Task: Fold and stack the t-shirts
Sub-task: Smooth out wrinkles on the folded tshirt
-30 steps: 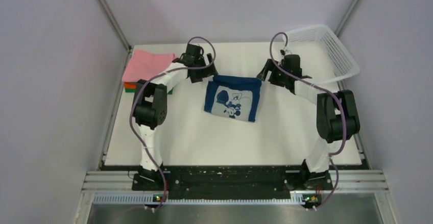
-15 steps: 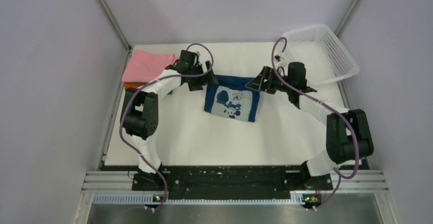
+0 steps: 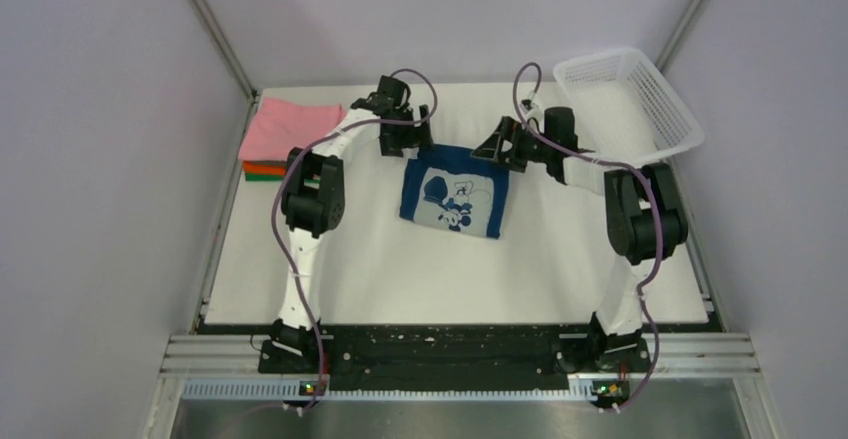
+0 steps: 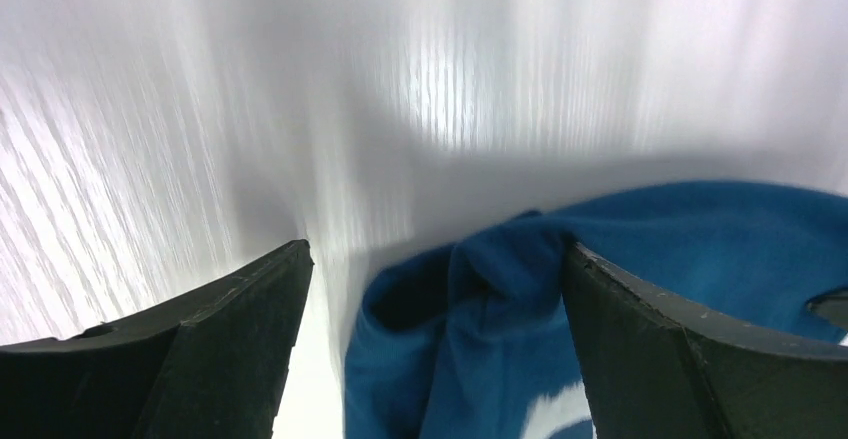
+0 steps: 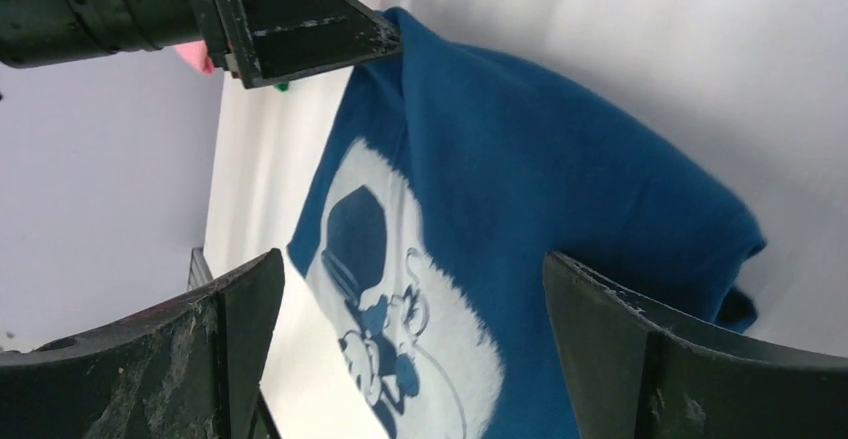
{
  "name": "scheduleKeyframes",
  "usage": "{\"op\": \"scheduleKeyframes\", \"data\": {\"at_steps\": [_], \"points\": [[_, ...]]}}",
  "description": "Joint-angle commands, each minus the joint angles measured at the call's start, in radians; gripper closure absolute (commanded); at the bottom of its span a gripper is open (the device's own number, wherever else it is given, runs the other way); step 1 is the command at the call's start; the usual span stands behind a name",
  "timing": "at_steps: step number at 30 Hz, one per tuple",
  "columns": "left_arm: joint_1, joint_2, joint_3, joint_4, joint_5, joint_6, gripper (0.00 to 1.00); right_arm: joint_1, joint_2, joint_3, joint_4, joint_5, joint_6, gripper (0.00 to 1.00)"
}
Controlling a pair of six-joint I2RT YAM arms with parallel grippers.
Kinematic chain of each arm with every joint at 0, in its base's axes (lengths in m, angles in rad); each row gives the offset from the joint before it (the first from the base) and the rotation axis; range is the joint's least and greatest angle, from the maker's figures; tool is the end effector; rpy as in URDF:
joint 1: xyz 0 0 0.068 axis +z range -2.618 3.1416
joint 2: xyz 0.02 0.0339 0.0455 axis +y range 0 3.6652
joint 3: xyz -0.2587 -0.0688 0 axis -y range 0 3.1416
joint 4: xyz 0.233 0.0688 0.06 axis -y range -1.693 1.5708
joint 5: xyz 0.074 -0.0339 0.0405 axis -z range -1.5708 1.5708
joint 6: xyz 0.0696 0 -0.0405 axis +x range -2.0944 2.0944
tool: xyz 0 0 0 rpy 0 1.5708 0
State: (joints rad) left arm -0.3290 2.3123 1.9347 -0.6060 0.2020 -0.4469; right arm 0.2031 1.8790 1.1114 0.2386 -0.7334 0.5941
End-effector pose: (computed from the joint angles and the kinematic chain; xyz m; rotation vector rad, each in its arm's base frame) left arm 0.4802 -0.1787 0.1558 -0.0742 2.6202 -0.5454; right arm 0.3984 0.1296 0.1779 -0.0469 2.1923 1.2348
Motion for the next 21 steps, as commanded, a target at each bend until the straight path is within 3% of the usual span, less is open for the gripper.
{"op": "scheduleKeyframes", "data": {"at_steps": [1, 6, 11, 16, 21], "points": [[-0.001, 0.099, 0.126, -0.087, -0.055, 0.007, 0.01, -0.011, 0.082, 0.089, -0.007, 0.025, -0.033, 0.01], [-0.001, 0.117, 0.13, -0.057, -0.007, -0.029, 0.01, -0.018, 0.18, 0.132, -0.057, 0.063, -0.046, 0.01], [0.0, 0.075, 0.107, -0.055, 0.017, -0.017, 0.01, -0.022, 0.162, 0.147, -0.091, 0.073, -0.054, 0.01], [0.001, -0.044, 0.054, -0.027, -0.015, -0.026, 0.01, -0.021, -0.011, 0.139, -0.149, 0.128, -0.091, 0.01], [-0.001, -0.198, -0.109, 0.064, 0.006, -0.06, 0.01, -0.022, -0.25, 0.005, -0.186, 0.221, -0.12, 0.01]]}}
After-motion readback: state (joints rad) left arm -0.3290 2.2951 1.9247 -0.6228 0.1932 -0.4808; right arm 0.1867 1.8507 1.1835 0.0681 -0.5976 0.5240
